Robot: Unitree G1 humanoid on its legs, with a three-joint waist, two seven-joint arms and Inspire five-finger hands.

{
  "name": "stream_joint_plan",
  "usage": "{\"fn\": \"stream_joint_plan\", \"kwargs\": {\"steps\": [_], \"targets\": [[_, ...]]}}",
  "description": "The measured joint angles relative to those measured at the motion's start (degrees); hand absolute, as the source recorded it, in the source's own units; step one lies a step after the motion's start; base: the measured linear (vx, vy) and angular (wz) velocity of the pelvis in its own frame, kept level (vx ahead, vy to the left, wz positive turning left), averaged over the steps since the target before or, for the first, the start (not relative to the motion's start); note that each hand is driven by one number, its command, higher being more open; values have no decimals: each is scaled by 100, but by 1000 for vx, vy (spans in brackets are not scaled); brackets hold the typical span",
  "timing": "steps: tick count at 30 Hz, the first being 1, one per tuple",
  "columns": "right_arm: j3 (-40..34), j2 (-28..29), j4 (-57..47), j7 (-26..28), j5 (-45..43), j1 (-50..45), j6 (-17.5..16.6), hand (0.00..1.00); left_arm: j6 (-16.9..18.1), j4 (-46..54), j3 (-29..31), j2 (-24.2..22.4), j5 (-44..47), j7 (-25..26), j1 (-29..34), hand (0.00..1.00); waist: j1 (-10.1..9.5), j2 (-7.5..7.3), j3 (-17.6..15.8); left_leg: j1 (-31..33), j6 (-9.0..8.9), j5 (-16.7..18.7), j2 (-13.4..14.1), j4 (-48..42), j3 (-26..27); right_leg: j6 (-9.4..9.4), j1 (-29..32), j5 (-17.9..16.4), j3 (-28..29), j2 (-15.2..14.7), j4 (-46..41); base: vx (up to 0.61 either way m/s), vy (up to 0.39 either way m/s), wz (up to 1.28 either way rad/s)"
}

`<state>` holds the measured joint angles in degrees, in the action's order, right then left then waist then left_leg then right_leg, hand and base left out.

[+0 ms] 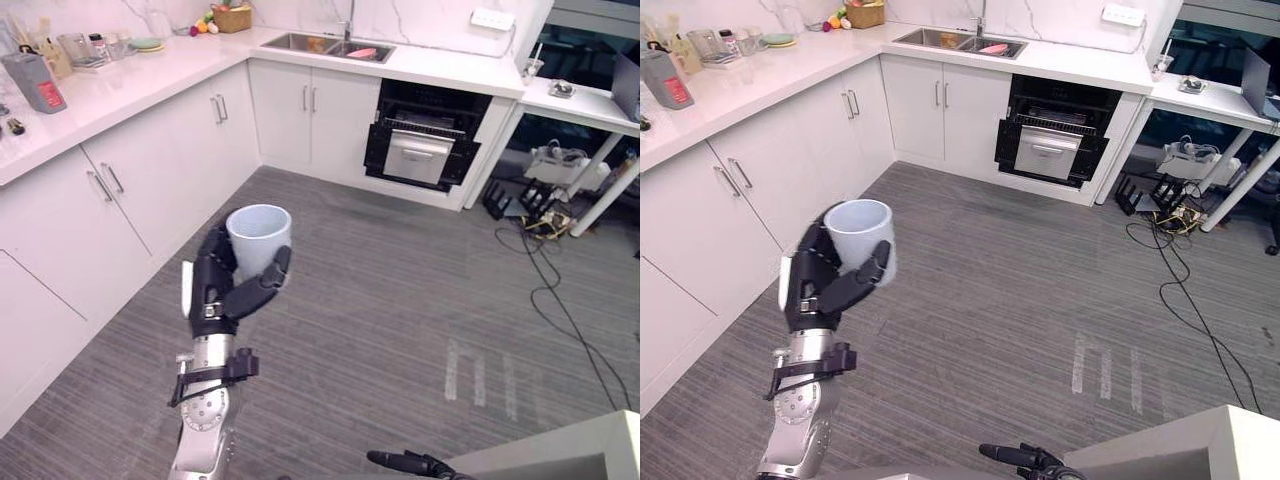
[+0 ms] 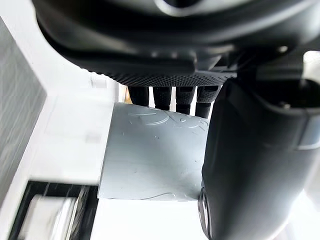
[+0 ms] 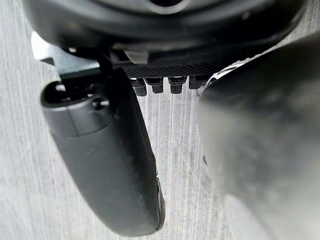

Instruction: Walk over to the sink, pick up the cup, carry it to the dishwasher, place the cup inside the dishwasher, then close the dishwasher door

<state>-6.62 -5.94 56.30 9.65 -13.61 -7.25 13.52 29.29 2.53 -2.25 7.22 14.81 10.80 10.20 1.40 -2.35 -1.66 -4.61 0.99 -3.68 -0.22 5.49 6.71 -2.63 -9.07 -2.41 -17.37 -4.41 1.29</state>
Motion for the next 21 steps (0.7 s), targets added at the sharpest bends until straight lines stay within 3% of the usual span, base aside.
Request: {"fn": "stream_joint_plan", "kwargs": {"steps": [8,11,12,13,15,16,18,20,21], "targets": [[-34,-17,33,-1,-195,-14,-48,100,-2,84,253,-5,106,49,39,0,-52,50,-81,39,-32,-36,86,2,-270,105,66,-193,-151,44,-244,-102,-21,14],[-32,-35,78,36,-316,-18,-73,100,-3,622,322,-119,107,48,243,0,-65,52,-78,222,-23,-12,147,-125,-258,130,208,-212,104,160,-236,-54,-20,1],[-35,-40,87,49,-327,-3,-59,100,10,744,341,-132,106,44,245,0,-72,36,-103,389,-45,108,157,-393,-254,134,249,-214,194,191,-235,6,-8,-7],[-33,-110,90,143,-326,17,0,100,36,920,430,-157,106,36,253,0,-141,68,-245,783,-77,596,262,-1298,-173,158,232,-210,363,282,-253,-6,-8,-20],[-42,-203,149,191,-325,44,32,100,40,986,596,-239,107,31,280,0,-226,163,-326,1017,-48,917,429,-2162,-62,255,113,-158,420,381,-324,7,3,-20],[-47,-204,174,174,-322,53,45,100,38,1017,649,-282,107,27,271,0,-191,195,-389,1119,-102,961,467,-2481,22,299,76,-195,365,383,-388,20,17,25],[-207,-254,231,159,-326,15,137,100,36,1122,723,-432,104,-104,232,0,-188,208,-618,1769,-226,1023,739,-4009,407,436,-31,-515,186,351,-674,-9,53,48],[-238,-322,284,156,-317,11,166,100,31,1128,801,-473,102,-202,247,0,-215,295,-850,1955,-318,1252,777,-4178,476,420,-269,-648,138,320,-741,13,74,28],[-327,-362,282,179,-301,21,169,100,27,1130,895,-526,103,-216,272,0,-228,330,-883,2041,-372,1205,722,-3639,543,390,-333,-708,131,265,-735,62,123,12]]}}
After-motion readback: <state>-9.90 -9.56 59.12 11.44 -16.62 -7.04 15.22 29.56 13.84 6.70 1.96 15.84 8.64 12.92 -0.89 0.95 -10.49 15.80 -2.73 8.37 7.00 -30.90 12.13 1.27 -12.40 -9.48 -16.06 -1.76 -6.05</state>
